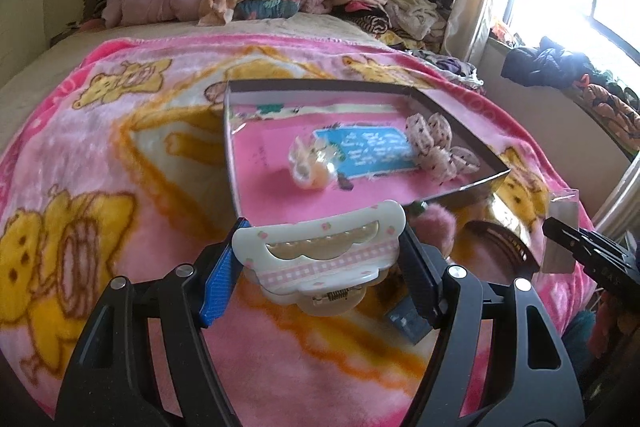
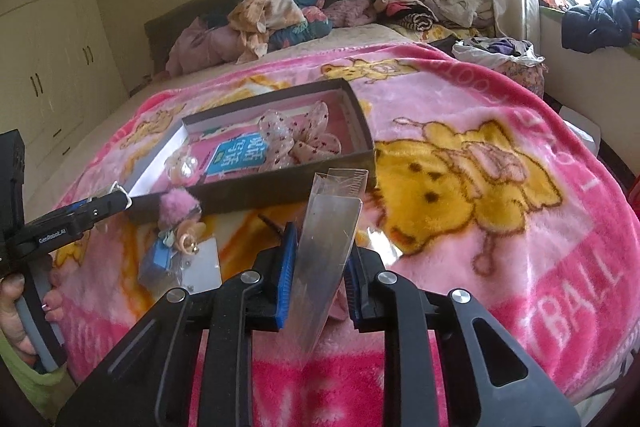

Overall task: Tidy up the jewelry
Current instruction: 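Lower the white clip onto the blue card with the left tool while the right tool drops the sleeve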

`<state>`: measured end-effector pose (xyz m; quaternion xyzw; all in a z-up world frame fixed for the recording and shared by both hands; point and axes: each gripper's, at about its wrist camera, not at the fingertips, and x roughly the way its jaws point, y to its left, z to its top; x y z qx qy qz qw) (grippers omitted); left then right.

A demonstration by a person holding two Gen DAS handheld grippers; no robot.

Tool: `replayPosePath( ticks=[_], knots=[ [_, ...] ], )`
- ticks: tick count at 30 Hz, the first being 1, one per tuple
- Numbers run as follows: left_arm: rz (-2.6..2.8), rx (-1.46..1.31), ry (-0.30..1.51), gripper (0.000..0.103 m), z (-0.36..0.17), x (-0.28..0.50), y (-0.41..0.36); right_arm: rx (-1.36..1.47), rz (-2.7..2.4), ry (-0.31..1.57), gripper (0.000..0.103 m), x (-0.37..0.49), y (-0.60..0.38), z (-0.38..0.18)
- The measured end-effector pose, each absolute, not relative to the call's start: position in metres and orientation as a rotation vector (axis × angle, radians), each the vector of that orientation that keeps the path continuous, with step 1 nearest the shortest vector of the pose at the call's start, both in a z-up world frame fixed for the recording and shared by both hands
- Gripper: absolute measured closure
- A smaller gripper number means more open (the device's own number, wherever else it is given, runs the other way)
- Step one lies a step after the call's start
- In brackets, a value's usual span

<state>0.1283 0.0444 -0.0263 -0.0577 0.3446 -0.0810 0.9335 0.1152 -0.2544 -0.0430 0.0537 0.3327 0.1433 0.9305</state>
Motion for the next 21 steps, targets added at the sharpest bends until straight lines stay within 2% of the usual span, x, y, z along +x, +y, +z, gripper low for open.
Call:
replayPosePath(
  ticks=[21],
  knots=[
    [-0.223, -0.121, 0.663, 0.041, -0.007, 0.184, 0.01, 0.105, 0.319, 0.646, 0.082, 0.162, -0.254, -0.015]
  ],
)
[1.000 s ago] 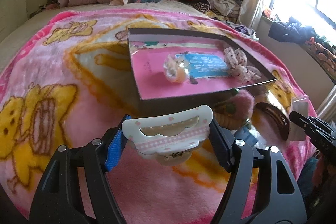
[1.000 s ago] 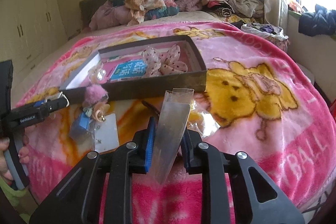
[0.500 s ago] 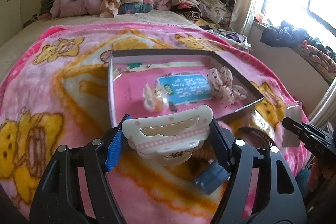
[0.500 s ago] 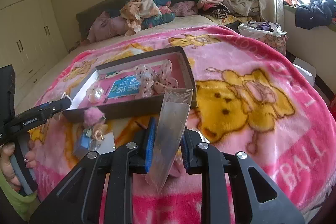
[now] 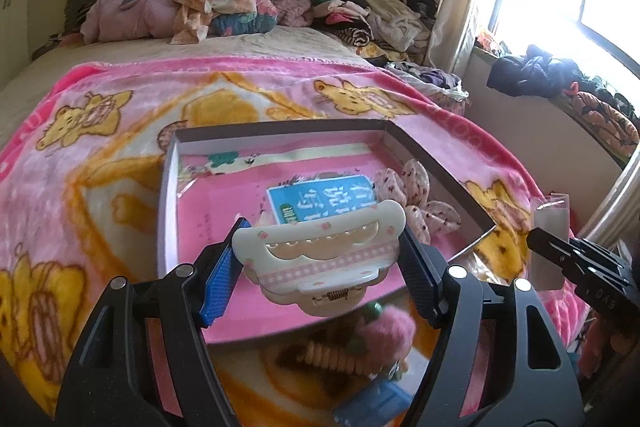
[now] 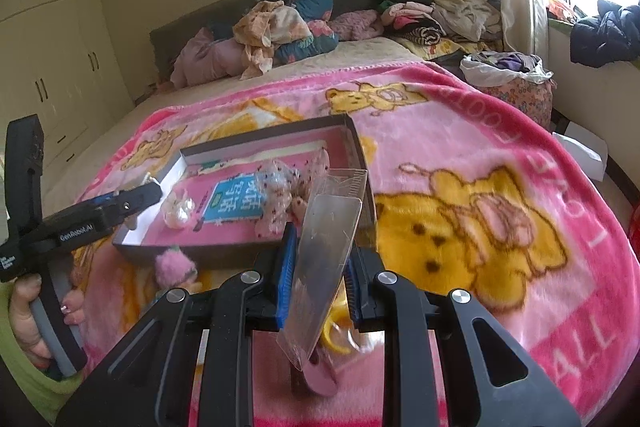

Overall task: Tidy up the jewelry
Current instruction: 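Lower the white clip onto the blue card with the left tool while the right tool drops the sleeve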

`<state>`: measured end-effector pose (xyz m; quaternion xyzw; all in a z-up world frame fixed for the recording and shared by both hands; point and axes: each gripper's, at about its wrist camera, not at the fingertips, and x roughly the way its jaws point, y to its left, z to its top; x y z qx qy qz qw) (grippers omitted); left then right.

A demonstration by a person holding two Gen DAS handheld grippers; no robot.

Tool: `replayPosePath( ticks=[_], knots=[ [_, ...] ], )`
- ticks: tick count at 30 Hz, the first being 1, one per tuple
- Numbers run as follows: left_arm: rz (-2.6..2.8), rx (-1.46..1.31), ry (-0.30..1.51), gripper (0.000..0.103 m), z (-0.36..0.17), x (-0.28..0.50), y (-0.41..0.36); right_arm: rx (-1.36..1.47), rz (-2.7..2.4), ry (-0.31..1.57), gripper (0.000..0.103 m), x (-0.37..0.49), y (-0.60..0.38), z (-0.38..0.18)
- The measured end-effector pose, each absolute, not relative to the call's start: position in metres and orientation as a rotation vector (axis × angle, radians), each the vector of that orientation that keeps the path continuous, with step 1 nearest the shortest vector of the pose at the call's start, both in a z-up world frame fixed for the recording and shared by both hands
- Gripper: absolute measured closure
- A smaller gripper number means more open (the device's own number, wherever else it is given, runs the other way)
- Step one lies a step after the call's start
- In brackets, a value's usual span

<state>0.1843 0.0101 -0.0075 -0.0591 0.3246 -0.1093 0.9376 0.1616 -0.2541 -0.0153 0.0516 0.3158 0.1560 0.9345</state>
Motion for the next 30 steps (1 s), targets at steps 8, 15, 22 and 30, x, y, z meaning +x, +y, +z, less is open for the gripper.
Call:
replayPosePath(
  ticks=[8, 15, 22, 30],
  knots=[
    [-0.237, -0.116, 0.662, 0.041, -0.008, 0.202, 0.0, 0.104, 0.32, 0.636, 0.082, 0.18, -0.254, -0.008],
    [-0.247, -0.103, 0.662, 0.041, -0.008, 0.216, -0.006, 0.082, 0.32, 0.63, 0.082, 0.199, -0.25, 0.001],
    [-0.248, -0.096, 0.689, 0.041, -0.016, 0.233, -0.012, 0.055, 0.328, 0.627, 0.082, 0.221, -0.243, 0.007],
    [-0.253, -0.094, 0.737, 0.041, -0.03, 0.248, -0.015, 0.036, 0.345, 0.651, 0.082, 0.244, -0.23, 0.002]
  ],
)
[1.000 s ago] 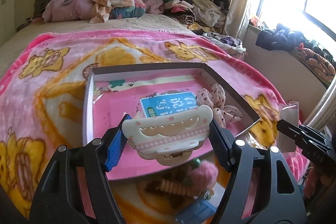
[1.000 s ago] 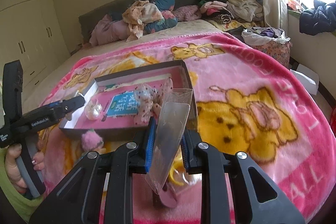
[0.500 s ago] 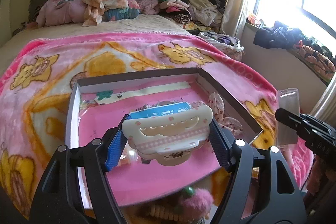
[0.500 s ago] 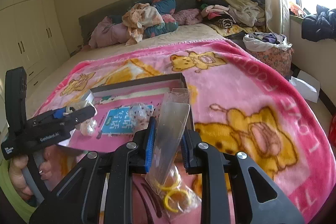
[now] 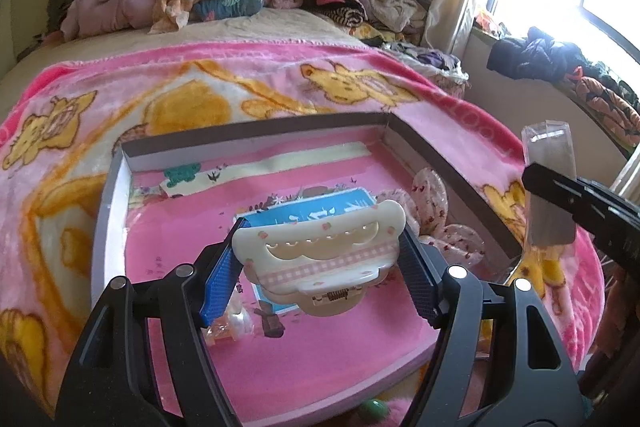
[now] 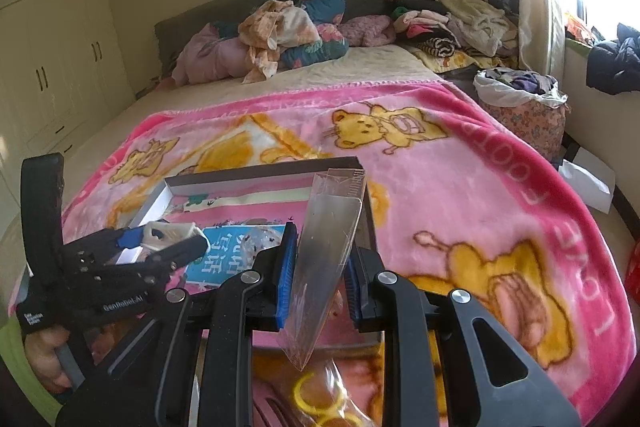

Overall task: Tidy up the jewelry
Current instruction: 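Lower the white clip onto the blue card with the left tool while the right tool drops the sleeve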

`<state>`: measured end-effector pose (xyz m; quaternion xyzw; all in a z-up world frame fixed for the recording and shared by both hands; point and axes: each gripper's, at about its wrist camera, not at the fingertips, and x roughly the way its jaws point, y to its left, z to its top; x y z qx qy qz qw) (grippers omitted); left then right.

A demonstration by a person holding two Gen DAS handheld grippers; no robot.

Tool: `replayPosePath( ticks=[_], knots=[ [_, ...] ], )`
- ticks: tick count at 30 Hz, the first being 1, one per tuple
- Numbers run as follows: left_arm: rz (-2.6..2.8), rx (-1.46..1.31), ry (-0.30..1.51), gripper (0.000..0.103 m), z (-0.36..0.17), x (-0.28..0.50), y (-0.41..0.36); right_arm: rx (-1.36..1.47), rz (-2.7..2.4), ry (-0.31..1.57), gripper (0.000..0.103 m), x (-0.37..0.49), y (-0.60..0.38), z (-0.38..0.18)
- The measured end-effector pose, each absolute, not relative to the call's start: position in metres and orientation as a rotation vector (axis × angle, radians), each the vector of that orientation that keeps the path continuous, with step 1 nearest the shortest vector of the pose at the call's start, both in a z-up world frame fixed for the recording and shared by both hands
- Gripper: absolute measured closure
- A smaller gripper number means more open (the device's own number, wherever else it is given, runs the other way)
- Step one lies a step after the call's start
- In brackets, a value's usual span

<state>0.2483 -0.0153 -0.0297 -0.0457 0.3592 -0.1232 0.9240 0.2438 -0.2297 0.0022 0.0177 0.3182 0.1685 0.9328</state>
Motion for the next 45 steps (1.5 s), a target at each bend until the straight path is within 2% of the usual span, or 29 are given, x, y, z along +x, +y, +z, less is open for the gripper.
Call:
replayPosePath(
  ticks=[20, 29, 32, 43, 45],
  knots=[
    [-0.284, -0.083, 0.81, 0.04, -0.051, 0.257, -0.019, -0.044, 0.342, 0.773, 0.081, 0.283, -0.209, -0.042],
    [-0.278, -0.084, 0.81, 0.04, -0.052, 0.258, -0.018, -0.043, 0.346, 0.784, 0.078, 0.283, -0.207, -0.049],
    [-0.277, -0.083, 0.81, 0.04, -0.052, 0.258, -0.018, -0.037, 0.347, 0.778, 0.067, 0.28, -0.208, -0.049],
    [-0.262, -0.084, 0.811, 0.04, -0.05, 0.259, -0.014, -0.029, 0.35, 0.745, 0.052, 0.26, -0.213, -0.041],
    [-0.259, -0.084, 0.807, 0.035, -0.049, 0.256, -0.014, -0.029, 0.35, 0.736, 0.049, 0.257, -0.214, -0.039]
  ],
)
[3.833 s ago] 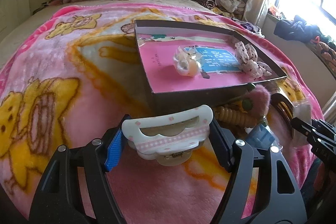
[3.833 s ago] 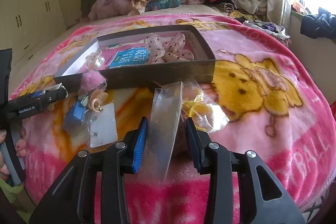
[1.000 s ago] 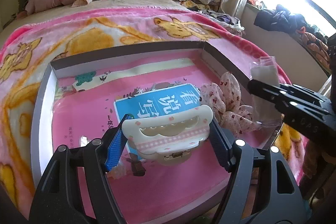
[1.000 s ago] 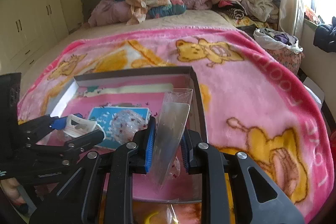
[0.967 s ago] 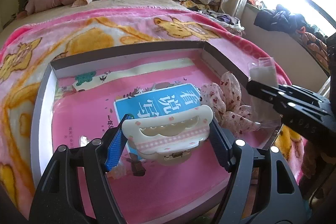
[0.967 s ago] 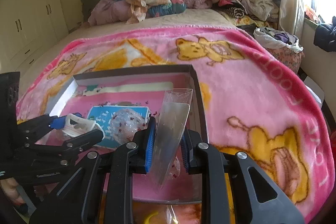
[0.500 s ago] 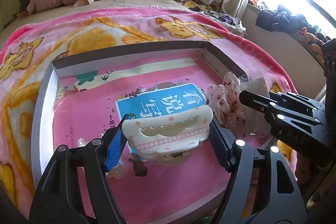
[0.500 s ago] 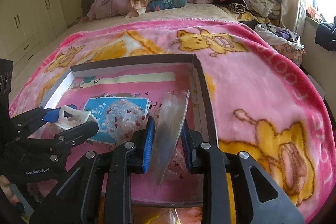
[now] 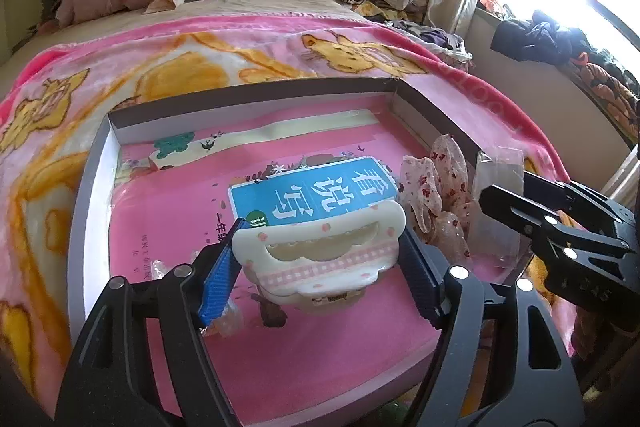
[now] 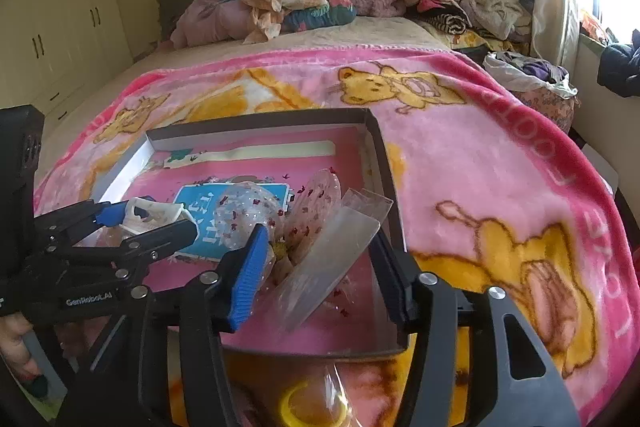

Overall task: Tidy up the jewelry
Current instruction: 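Lower the white clip onto the blue card with the left tool while the right tool drops the sleeve, then open and lift both tools away from the box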

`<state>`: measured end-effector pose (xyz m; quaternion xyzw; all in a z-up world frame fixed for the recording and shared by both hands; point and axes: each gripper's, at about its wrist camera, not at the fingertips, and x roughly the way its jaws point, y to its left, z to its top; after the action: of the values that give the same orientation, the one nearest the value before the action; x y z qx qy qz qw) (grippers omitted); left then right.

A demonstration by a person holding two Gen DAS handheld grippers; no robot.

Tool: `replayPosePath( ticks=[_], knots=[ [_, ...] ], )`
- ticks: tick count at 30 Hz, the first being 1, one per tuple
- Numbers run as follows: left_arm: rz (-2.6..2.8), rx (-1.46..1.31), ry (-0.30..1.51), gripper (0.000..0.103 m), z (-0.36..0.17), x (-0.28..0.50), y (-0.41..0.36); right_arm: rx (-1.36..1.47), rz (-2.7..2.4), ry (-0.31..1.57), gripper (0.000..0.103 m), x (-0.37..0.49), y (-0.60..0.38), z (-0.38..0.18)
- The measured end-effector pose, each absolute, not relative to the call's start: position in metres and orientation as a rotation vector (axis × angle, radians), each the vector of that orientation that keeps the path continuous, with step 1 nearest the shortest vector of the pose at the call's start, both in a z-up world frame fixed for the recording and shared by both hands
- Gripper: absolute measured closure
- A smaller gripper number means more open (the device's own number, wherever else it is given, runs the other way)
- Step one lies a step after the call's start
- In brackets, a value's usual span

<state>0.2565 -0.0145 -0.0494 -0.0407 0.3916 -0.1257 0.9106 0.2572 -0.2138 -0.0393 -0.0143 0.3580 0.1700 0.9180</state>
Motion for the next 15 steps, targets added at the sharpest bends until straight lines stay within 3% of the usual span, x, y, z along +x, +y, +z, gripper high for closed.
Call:
replayPosePath(
  ticks=[2, 7, 9, 15],
  knots=[
    [-0.253, -0.082, 0.799, 0.029, -0.047, 0.255, -0.014, -0.035, 0.345, 0.727, 0.042, 0.253, -0.215, -0.037],
    [-0.241, -0.082, 0.788, 0.028, -0.043, 0.249, -0.013, -0.041, 0.332, 0.706, 0.037, 0.245, -0.219, -0.033],
    [-0.235, -0.084, 0.778, 0.021, -0.04, 0.245, -0.011, -0.033, 0.328, 0.694, 0.034, 0.242, -0.223, -0.03],
    [-0.223, -0.081, 0.747, 0.018, -0.03, 0.231, -0.01, -0.017, 0.32, 0.671, 0.031, 0.233, -0.233, -0.022]
  ],
)
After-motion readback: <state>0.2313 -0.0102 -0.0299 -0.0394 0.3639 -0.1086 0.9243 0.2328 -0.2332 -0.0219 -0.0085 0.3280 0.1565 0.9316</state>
